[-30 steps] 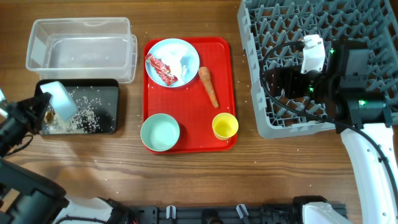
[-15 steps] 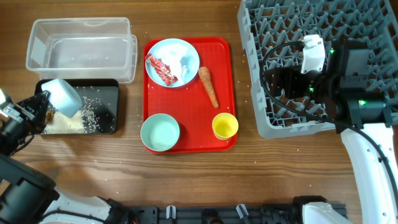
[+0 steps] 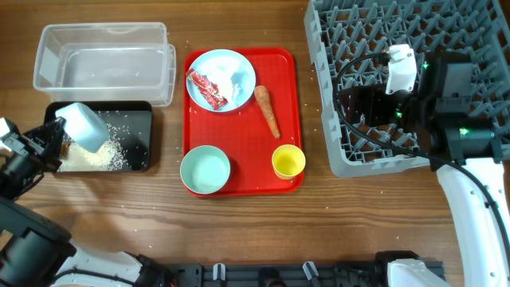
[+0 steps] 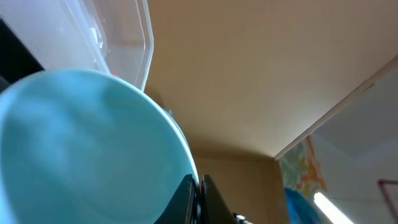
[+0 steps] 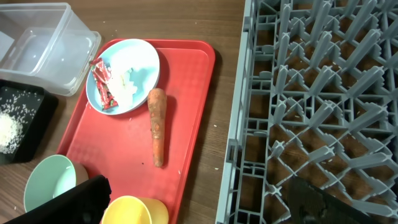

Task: Sort waste into correct bins and load items into the dishwasher rack
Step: 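Tip the rice from the blue bowl onto the black tray, then set the empty blue bowl back on the red tray, then grasp the red wrapper and tissue on the blue plate with left gripper, then drop the wrapper and tissue into the clear plastic bin, then reach the left gripper down and grasp the carrot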

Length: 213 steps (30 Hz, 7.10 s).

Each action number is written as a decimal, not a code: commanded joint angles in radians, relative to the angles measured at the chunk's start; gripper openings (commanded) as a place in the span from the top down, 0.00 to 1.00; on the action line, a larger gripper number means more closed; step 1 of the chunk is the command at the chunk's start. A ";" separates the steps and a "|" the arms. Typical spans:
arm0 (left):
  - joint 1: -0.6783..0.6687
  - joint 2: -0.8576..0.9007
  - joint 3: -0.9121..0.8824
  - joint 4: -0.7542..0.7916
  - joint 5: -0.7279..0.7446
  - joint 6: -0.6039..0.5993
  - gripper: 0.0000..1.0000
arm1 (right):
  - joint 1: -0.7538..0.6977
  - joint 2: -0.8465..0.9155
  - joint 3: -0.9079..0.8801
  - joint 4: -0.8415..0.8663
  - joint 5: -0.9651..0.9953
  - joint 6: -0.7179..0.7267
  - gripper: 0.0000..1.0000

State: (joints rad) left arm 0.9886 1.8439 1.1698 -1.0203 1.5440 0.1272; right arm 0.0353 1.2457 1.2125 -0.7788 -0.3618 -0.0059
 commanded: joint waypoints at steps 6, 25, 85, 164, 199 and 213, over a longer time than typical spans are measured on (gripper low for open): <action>0.002 0.006 -0.007 -0.006 0.007 0.026 0.96 | -0.004 0.008 0.006 0.003 0.003 -0.010 0.06; -0.319 -0.365 0.039 0.048 -0.253 -0.029 0.96 | -0.004 0.008 0.006 0.004 0.002 0.010 0.06; -1.257 0.266 0.602 0.196 -1.546 -0.401 0.01 | -0.004 0.009 0.006 0.032 0.003 0.014 0.06; -0.973 0.127 0.858 0.044 -1.465 -0.205 0.04 | -0.004 0.009 0.006 0.037 0.006 0.009 0.01; -1.588 0.545 0.851 0.004 -1.648 -0.663 0.15 | -0.043 0.011 -0.030 -0.044 0.367 0.241 0.00; -1.587 0.604 0.843 0.030 -1.647 -0.666 0.81 | -0.043 0.030 -0.030 -0.041 0.367 0.241 0.00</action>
State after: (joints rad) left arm -0.6018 2.4233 2.0251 -1.0008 -0.1005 -0.5354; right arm -0.0074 1.2663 1.1858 -0.8257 -0.0170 0.2207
